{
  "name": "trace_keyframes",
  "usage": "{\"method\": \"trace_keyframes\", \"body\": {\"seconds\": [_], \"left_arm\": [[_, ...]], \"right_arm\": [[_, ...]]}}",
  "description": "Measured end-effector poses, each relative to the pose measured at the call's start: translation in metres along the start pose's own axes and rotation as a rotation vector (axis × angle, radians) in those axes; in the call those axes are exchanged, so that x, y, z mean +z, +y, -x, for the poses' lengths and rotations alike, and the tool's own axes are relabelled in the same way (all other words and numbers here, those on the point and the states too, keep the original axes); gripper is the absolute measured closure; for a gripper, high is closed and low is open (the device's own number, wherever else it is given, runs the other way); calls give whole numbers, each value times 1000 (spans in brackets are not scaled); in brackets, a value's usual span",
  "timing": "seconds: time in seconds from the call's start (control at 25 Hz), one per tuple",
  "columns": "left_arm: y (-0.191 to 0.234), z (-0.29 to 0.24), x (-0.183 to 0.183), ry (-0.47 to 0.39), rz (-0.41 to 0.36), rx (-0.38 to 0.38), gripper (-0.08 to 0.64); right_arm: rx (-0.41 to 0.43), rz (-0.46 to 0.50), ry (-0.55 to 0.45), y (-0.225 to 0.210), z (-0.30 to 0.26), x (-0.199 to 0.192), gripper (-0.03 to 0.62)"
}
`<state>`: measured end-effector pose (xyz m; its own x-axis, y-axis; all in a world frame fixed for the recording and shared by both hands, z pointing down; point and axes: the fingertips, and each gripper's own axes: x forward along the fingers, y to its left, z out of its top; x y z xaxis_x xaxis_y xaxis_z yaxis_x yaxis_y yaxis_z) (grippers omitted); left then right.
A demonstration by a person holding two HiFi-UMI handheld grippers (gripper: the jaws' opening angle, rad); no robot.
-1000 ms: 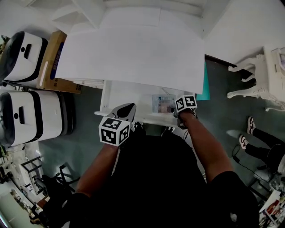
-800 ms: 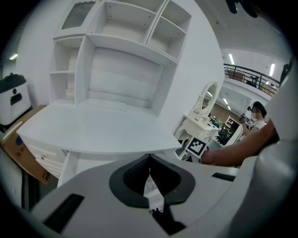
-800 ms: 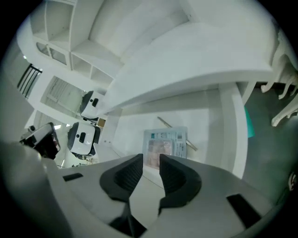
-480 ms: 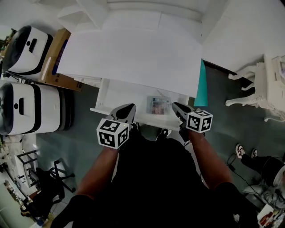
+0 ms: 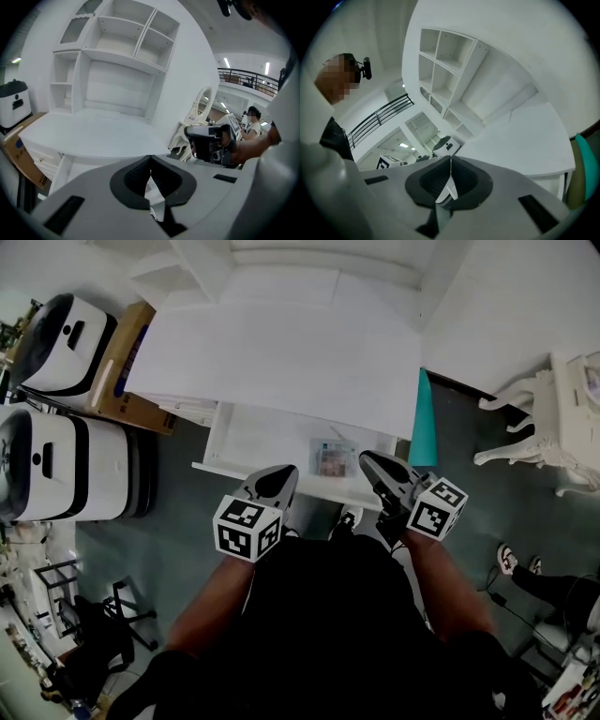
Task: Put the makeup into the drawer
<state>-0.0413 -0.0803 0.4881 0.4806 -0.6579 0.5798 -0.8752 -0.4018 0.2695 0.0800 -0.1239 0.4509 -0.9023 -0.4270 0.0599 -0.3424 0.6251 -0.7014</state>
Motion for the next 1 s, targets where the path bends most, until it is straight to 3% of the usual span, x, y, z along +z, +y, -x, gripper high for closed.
{"method": "trace_keyframes", "body": {"seconds": [0.16,0.32,0.64,0.84,1.0], "left_arm": [[-4,20,1,-35,-27,-49,549],[-1,57,-18,-30,-44,-95,549],[4,112,-62,-15,-70,-167,549],[-4,127,-76,-13,-91,-214,549],[-12,136,-82,-1,-113,-230,549]], "right_arm": [[-141,109,-36,13,10,-9,563],[-261,67,-79,27,19,-37,563],[-336,125,21,92,10,-116,565],[-359,233,71,128,9,-140,565],[-398,188,32,134,22,-149,565]]}}
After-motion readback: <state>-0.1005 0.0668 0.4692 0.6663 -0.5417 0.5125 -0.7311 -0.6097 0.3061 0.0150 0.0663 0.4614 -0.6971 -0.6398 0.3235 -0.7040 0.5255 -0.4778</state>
